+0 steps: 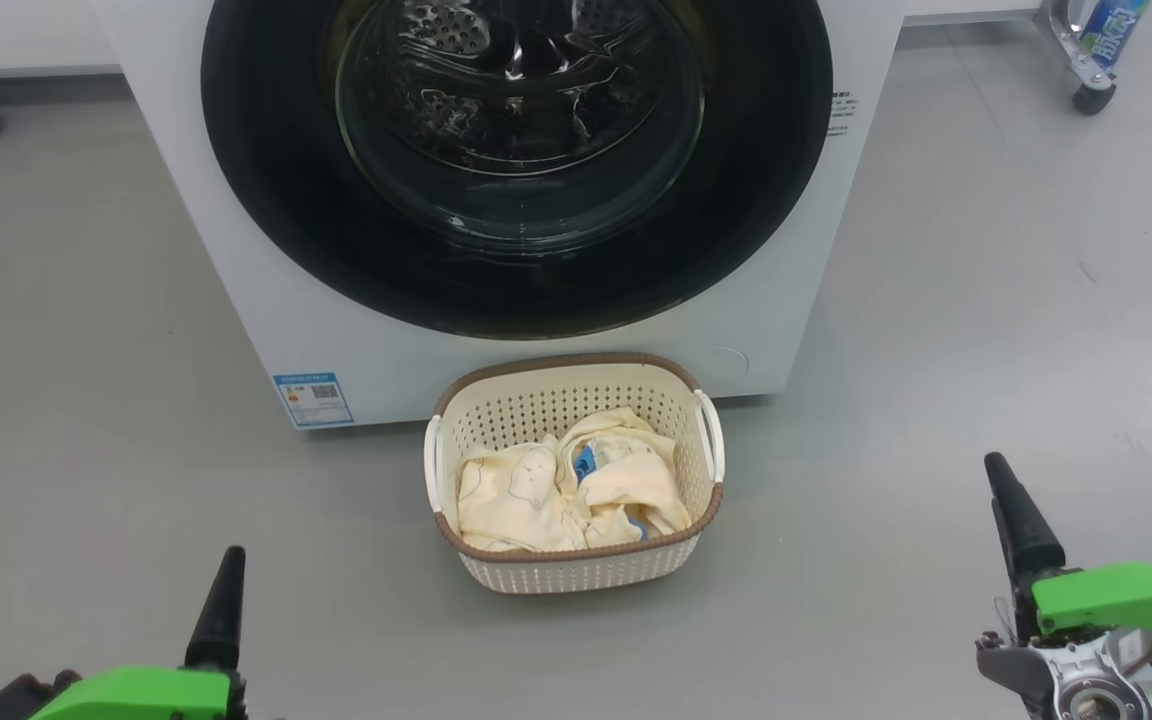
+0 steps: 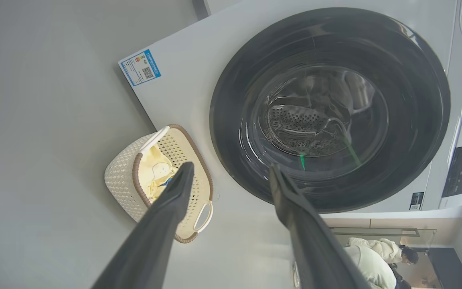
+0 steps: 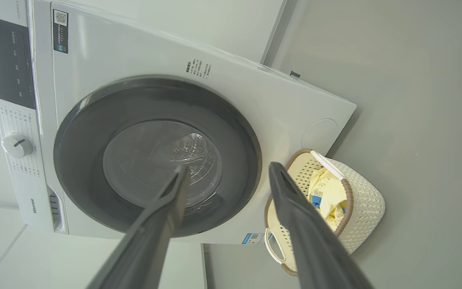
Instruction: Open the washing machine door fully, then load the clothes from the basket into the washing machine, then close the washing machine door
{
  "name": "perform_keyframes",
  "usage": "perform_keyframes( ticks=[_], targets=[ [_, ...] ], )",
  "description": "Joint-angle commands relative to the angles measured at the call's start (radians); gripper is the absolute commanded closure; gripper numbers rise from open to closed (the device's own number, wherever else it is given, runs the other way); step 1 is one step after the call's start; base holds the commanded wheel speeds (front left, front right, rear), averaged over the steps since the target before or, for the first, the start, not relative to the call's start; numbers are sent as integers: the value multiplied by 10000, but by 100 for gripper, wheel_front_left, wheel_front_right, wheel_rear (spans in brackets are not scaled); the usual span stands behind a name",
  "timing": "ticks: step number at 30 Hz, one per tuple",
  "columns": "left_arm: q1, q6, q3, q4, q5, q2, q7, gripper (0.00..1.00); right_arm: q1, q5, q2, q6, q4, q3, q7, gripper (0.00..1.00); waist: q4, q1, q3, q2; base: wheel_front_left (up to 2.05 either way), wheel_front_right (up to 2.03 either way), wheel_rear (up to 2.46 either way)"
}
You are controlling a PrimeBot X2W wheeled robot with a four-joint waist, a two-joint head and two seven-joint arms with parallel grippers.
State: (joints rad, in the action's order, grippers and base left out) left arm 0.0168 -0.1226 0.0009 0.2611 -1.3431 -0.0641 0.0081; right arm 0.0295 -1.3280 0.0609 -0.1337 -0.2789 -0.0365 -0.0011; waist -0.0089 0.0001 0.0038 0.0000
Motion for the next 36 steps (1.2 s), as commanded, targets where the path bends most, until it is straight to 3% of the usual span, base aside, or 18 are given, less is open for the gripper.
perform_keyframes(
  ticks=[1, 36],
  targets=[
    [538, -46, 89, -410, 320, -268, -132, 0, 587, 308, 269, 9, 398, 97, -128, 0, -3, -1, 0, 0, 0, 0, 0],
    [664, 81, -137, -676, 4866, -649, -1168, 0, 907, 5144, 636, 17, 733, 889, -1128, 0, -62, -1, -17, 0, 0, 0, 0]
  ],
)
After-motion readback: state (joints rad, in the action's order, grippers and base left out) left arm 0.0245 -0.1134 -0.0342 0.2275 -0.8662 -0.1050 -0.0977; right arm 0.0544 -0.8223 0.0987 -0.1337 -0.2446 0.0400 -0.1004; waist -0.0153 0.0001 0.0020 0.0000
